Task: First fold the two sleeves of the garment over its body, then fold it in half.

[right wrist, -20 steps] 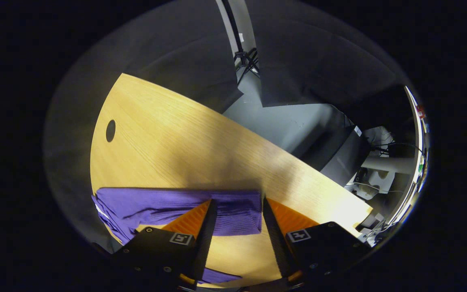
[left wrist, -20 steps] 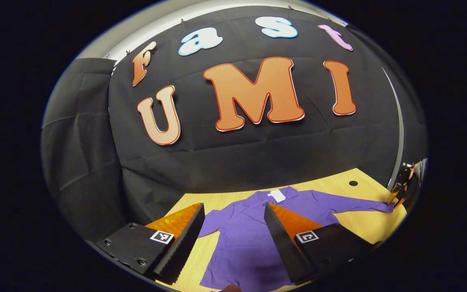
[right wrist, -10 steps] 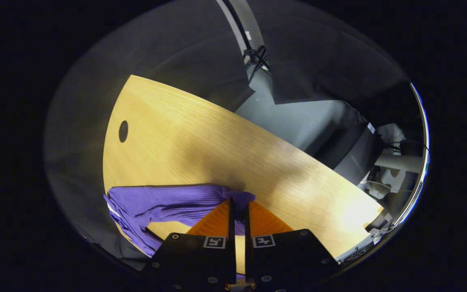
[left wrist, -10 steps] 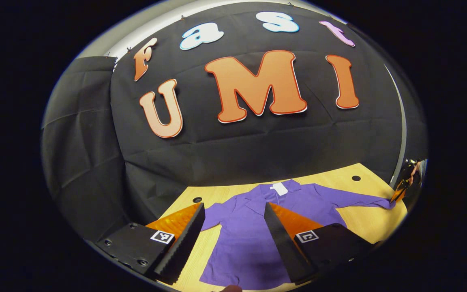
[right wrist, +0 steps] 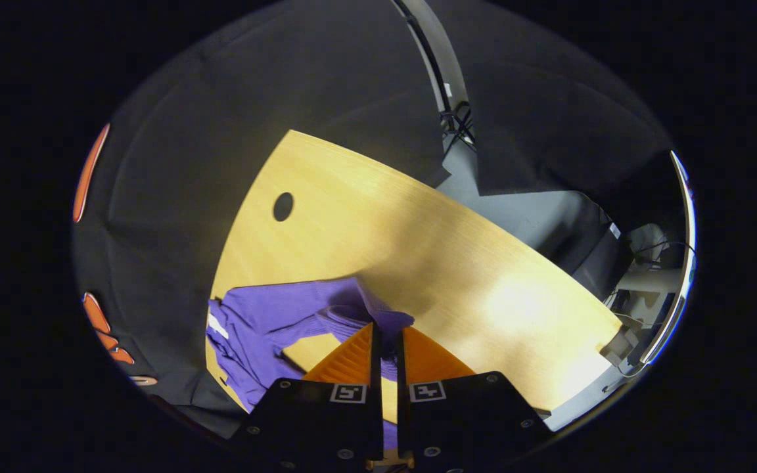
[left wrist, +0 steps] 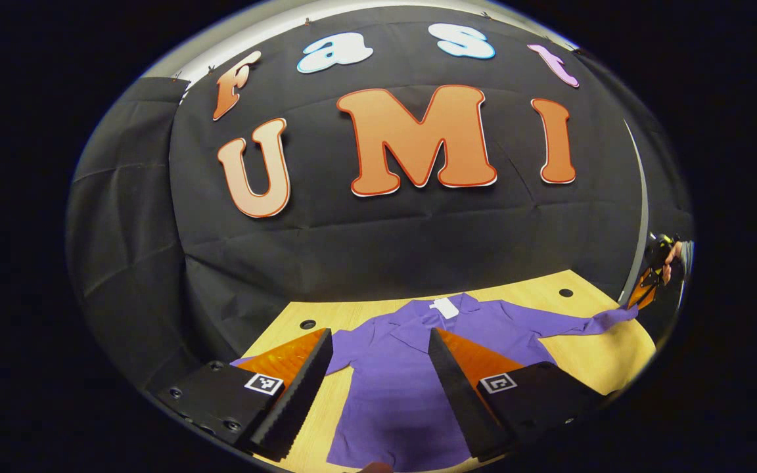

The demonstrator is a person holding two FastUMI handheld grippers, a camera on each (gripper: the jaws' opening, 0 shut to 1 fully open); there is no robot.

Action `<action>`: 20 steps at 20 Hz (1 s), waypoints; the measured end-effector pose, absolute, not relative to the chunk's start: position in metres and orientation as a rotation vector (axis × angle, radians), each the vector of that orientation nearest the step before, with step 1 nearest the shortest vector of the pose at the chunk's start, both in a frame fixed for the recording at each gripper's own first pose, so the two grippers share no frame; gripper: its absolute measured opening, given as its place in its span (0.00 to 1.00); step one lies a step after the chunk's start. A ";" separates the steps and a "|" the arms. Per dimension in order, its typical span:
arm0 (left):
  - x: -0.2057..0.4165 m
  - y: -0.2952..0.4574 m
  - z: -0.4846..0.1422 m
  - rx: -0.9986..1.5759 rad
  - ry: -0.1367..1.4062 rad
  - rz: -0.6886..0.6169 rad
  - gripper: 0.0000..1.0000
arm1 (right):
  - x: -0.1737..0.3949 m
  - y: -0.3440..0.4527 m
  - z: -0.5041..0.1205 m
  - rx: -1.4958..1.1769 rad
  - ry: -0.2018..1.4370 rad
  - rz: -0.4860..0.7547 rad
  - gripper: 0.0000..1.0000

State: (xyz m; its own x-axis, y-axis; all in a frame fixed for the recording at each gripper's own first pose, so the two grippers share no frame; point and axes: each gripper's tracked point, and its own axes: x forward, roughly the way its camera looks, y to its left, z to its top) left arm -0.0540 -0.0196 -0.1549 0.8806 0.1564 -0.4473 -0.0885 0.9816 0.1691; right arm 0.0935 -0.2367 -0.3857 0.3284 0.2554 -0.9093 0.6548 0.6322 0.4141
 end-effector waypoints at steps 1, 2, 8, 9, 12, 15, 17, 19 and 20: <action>-0.053 -0.013 -0.154 0.144 0.477 0.124 0.93 | 0.096 -0.229 -0.375 0.883 1.235 -0.298 0.09; -0.052 -0.006 -0.153 0.143 0.473 0.122 0.93 | 0.099 -0.221 -0.365 0.866 1.219 -0.294 0.09; -0.044 0.030 -0.148 0.157 0.443 0.106 0.92 | 0.124 -0.158 -0.298 0.744 1.149 -0.179 0.09; -0.045 0.036 -0.146 0.157 0.439 0.106 0.93 | 0.129 -0.144 -0.285 0.721 1.139 -0.152 0.09; -0.044 0.057 -0.143 0.132 0.428 0.123 0.92 | 0.141 -0.102 -0.248 0.638 1.106 -0.073 0.09; -0.045 0.085 -0.139 0.119 0.420 0.152 0.93 | 0.150 -0.056 -0.215 0.568 1.069 0.010 0.09; -0.046 0.106 -0.137 0.118 0.414 0.172 0.92 | 0.156 -0.019 -0.198 0.527 1.053 0.073 0.09; -0.046 0.132 -0.136 0.120 0.409 0.202 0.92 | 0.159 0.017 -0.182 0.475 1.041 0.137 0.09; -0.046 0.146 -0.135 0.118 0.405 0.220 0.92 | 0.160 0.038 -0.176 0.453 1.039 0.168 0.09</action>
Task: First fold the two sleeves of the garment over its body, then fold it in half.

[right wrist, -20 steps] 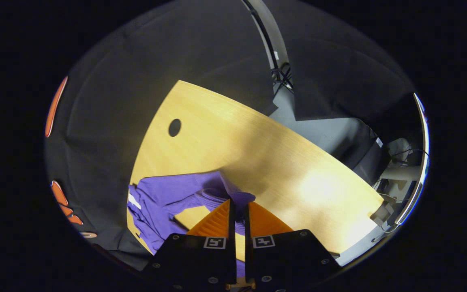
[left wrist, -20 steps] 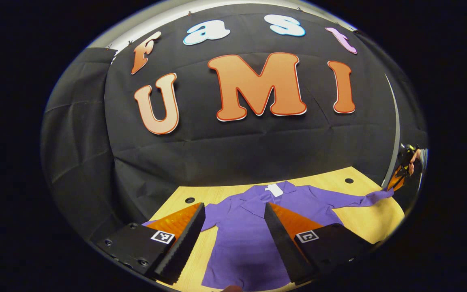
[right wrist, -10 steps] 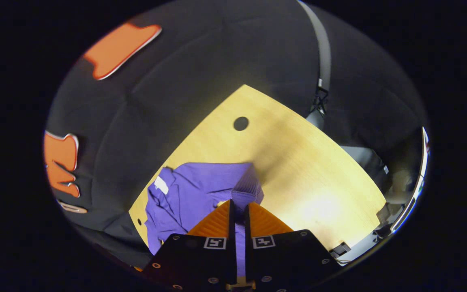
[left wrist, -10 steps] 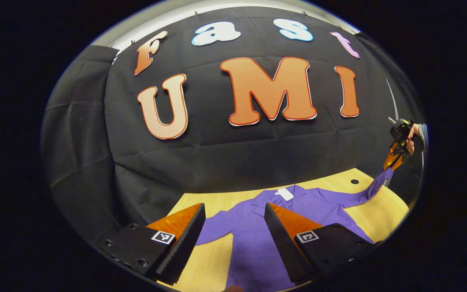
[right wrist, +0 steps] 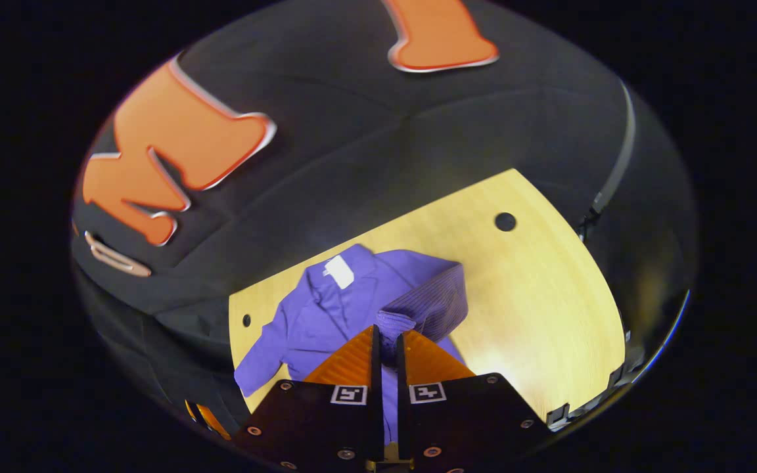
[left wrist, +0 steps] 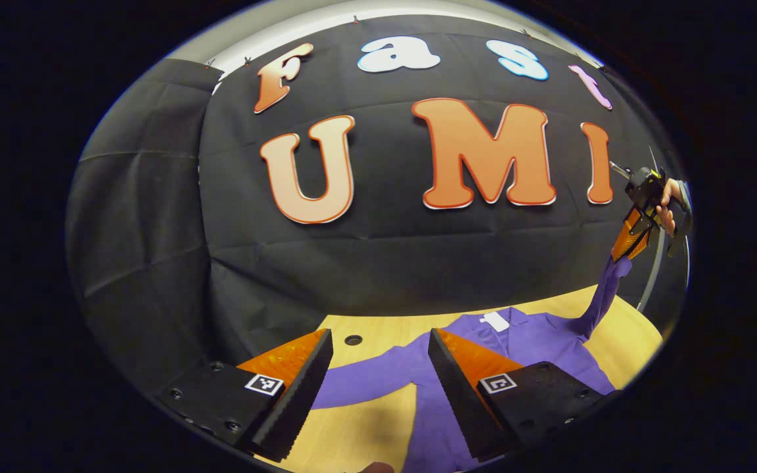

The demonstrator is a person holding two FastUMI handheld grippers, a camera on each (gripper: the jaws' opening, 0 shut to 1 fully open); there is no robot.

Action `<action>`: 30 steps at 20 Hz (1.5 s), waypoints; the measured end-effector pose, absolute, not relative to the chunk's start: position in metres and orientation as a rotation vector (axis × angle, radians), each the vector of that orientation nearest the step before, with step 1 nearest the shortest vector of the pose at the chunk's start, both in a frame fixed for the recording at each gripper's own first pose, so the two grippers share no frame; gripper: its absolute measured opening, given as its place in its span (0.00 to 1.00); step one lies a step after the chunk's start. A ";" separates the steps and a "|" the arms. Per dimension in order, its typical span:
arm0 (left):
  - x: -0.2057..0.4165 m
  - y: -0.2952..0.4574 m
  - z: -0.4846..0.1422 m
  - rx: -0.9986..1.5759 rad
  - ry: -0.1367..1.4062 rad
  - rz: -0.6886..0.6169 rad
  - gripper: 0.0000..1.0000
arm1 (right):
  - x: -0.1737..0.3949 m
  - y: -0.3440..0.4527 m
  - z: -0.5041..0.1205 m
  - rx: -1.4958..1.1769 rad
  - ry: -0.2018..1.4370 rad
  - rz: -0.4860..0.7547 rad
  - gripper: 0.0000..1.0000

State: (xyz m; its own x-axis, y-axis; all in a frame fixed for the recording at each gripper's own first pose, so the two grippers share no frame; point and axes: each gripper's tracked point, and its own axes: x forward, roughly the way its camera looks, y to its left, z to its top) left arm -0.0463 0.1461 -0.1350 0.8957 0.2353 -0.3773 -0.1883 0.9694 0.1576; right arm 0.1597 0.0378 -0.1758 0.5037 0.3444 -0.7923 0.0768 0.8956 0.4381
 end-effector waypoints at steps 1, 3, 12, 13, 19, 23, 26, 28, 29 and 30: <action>-0.047 0.161 -0.135 0.117 0.405 0.236 0.92 | 0.161 0.060 -0.171 0.432 1.039 0.199 0.09; -0.048 0.194 -0.134 0.123 0.404 0.274 0.93 | 0.157 0.104 -0.161 0.390 1.044 0.265 0.09; -0.063 0.295 -0.141 0.178 0.436 0.365 0.92 | 0.148 0.260 -0.169 0.237 1.087 0.440 0.09; -0.063 0.304 -0.146 0.175 0.442 0.371 0.92 | 0.147 0.272 -0.173 0.233 1.095 0.448 0.09; -0.070 0.345 -0.176 0.163 0.512 0.423 0.92 | 0.136 0.341 -0.180 0.332 1.113 0.559 0.24; -0.070 0.354 -0.192 0.155 0.548 0.439 0.93 | 0.142 0.317 -0.166 0.315 1.015 0.546 0.47; -0.067 0.358 -0.199 0.152 0.576 0.437 0.93 | 0.143 0.280 -0.142 0.347 0.916 0.510 0.53; -0.063 0.361 -0.205 0.148 0.598 0.433 0.93 | 0.148 0.249 -0.131 0.342 0.835 0.459 0.78; -0.060 0.361 -0.210 0.136 0.614 0.428 0.93 | 0.150 0.233 -0.124 0.334 0.794 0.433 0.84; -0.059 0.361 -0.214 0.114 0.636 0.424 0.93 | 0.150 0.218 -0.116 0.326 0.753 0.408 0.86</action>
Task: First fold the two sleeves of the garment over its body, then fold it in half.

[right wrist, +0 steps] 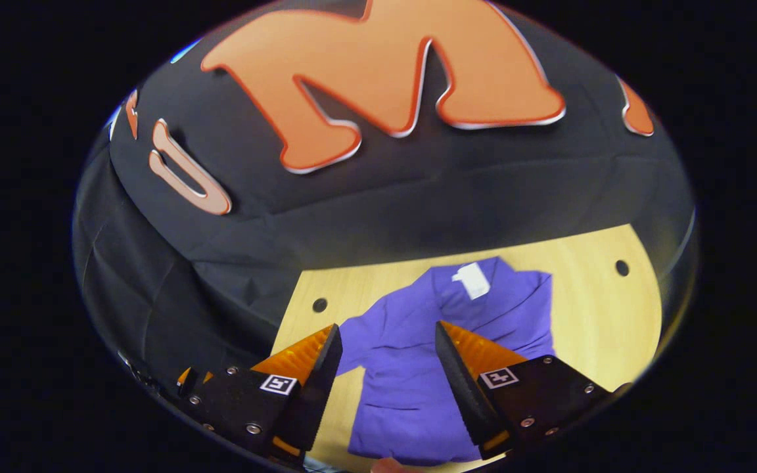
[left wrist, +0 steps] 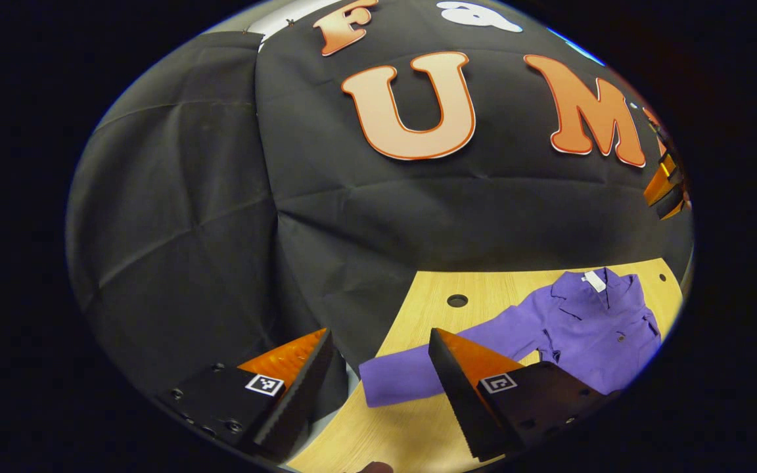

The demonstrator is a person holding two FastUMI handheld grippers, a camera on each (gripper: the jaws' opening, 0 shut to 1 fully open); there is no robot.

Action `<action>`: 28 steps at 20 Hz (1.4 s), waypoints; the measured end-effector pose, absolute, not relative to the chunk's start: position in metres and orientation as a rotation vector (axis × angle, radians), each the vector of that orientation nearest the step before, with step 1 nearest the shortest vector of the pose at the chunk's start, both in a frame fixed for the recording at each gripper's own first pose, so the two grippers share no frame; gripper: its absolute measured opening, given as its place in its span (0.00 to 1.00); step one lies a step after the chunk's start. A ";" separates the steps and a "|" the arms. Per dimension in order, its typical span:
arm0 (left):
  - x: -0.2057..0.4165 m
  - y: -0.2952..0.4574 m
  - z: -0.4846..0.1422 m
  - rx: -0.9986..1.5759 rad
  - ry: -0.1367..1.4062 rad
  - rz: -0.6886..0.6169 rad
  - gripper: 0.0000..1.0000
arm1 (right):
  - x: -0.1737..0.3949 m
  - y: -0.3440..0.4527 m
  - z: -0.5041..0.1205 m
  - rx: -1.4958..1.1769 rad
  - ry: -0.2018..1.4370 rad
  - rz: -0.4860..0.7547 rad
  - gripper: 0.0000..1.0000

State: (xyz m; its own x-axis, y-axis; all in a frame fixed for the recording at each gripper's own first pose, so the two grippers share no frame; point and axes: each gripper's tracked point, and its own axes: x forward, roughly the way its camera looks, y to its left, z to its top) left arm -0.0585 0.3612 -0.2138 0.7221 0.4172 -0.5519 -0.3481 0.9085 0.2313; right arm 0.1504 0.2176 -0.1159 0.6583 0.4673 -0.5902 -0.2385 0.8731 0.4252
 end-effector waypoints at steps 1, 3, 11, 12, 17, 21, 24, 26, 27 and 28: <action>-0.058 0.362 -0.221 0.086 0.659 0.424 0.93 | 0.151 0.206 -0.105 0.320 0.709 0.388 0.89; -0.055 0.367 -0.235 0.018 0.716 0.434 0.93 | 0.149 0.184 -0.087 0.291 0.624 0.351 0.92; -0.050 0.397 -0.278 -0.094 0.934 0.458 0.93 | 0.126 0.112 -0.047 0.150 0.384 0.237 0.95; -0.049 0.398 -0.283 -0.103 0.968 0.447 0.93 | 0.123 0.106 -0.044 0.134 0.363 0.224 0.95; -0.049 0.407 -0.329 -0.183 1.156 0.403 0.93 | 0.108 0.079 -0.025 0.032 0.262 0.156 0.95; -0.063 0.413 -0.382 -0.303 1.342 0.395 0.99 | 0.088 0.062 -0.019 0.020 0.232 0.117 0.95; -0.063 0.421 -0.413 -0.352 1.420 0.400 0.97 | 0.073 0.049 -0.015 0.031 0.208 0.092 0.95; -0.065 0.426 -0.428 -0.383 1.473 0.399 0.97 | 0.064 0.045 -0.013 0.035 0.191 0.084 0.95; -0.064 0.426 -0.436 -0.399 1.491 0.393 0.96 | 0.057 0.041 -0.012 0.035 0.182 0.079 1.00; -0.062 0.427 -0.441 -0.418 1.505 0.381 0.96 | 0.052 0.038 -0.011 0.033 0.178 0.072 1.00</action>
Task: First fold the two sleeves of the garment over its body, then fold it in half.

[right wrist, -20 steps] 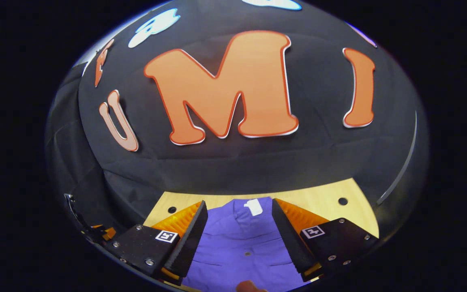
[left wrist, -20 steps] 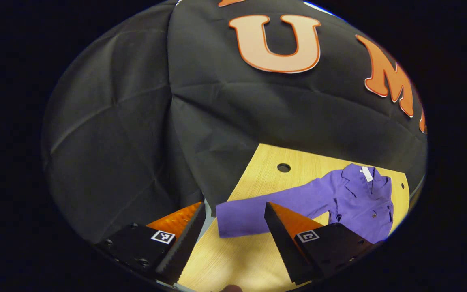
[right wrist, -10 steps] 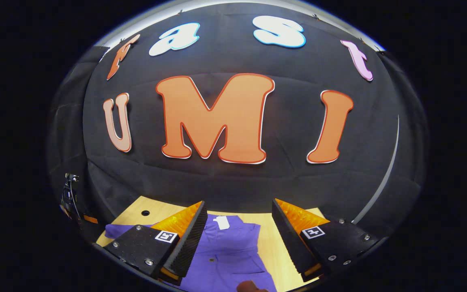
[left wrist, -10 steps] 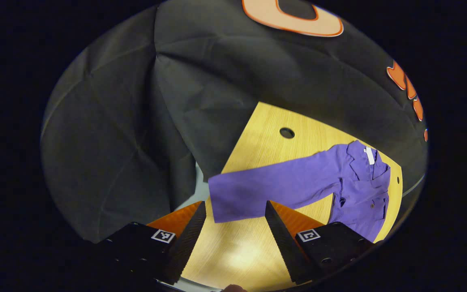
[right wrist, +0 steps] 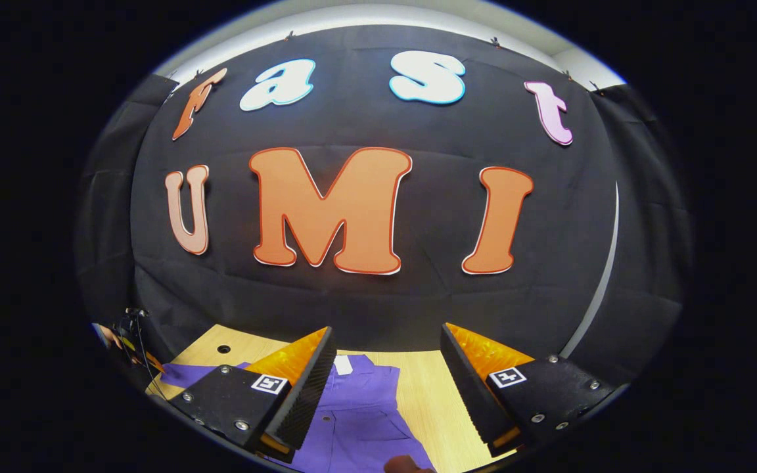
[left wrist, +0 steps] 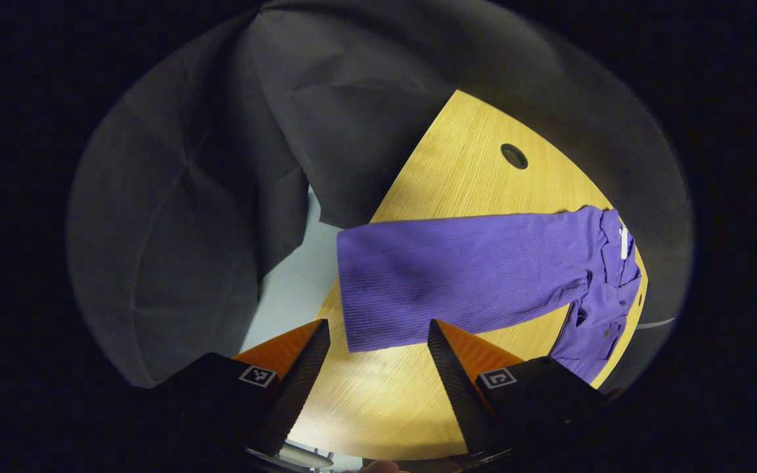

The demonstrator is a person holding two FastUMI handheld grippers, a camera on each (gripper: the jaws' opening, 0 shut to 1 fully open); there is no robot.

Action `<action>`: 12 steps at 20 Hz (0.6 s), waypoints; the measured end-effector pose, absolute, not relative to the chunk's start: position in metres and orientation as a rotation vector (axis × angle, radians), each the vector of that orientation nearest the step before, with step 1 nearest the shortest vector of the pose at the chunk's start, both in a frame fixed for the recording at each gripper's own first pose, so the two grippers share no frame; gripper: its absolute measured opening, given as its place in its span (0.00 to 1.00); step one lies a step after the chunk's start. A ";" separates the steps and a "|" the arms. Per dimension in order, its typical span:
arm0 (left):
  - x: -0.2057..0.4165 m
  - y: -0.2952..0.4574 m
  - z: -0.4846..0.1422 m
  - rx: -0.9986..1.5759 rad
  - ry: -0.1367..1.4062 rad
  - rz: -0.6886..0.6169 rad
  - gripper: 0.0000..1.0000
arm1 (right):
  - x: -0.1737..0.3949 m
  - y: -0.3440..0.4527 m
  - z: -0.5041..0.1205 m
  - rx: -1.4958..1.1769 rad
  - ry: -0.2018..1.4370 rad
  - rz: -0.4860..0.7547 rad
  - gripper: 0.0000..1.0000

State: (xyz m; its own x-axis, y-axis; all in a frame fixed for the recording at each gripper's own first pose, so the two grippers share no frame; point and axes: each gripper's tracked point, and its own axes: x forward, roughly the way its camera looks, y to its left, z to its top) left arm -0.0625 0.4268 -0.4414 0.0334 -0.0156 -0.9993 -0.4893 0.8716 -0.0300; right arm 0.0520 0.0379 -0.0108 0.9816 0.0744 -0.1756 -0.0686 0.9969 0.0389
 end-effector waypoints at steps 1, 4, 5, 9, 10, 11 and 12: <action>-0.062 0.426 -0.448 -0.437 1.517 0.369 0.95 | 0.048 0.036 -0.011 0.029 0.177 0.065 0.95; -0.062 0.421 -0.464 -0.476 1.558 0.336 0.96 | 0.035 0.032 -0.016 -0.001 0.182 0.048 0.95; -0.063 0.424 -0.469 -0.471 1.569 0.337 0.94 | 0.031 0.031 -0.018 -0.017 0.185 0.041 0.95; -0.059 0.428 -0.475 -0.461 1.574 0.354 0.93 | 0.022 0.029 -0.025 -0.067 0.194 0.033 0.95; -0.059 0.430 -0.476 -0.448 1.576 0.362 0.92 | 0.022 0.029 -0.026 -0.069 0.195 0.033 0.95; -0.060 0.434 -0.479 -0.431 1.581 0.379 0.91 | 0.022 0.030 -0.027 -0.067 0.198 0.035 0.95; -0.060 0.434 -0.483 -0.428 1.591 0.389 0.90 | 0.022 0.030 -0.028 -0.063 0.201 0.039 0.95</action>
State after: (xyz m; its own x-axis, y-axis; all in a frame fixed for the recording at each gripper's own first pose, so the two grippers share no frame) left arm -0.0597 0.4338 -0.4828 -0.0503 -0.0381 -0.9980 -0.4946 0.8691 -0.0082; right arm 0.0221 0.0300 -0.0284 0.9791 0.0323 -0.2006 -0.0448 0.9973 -0.0584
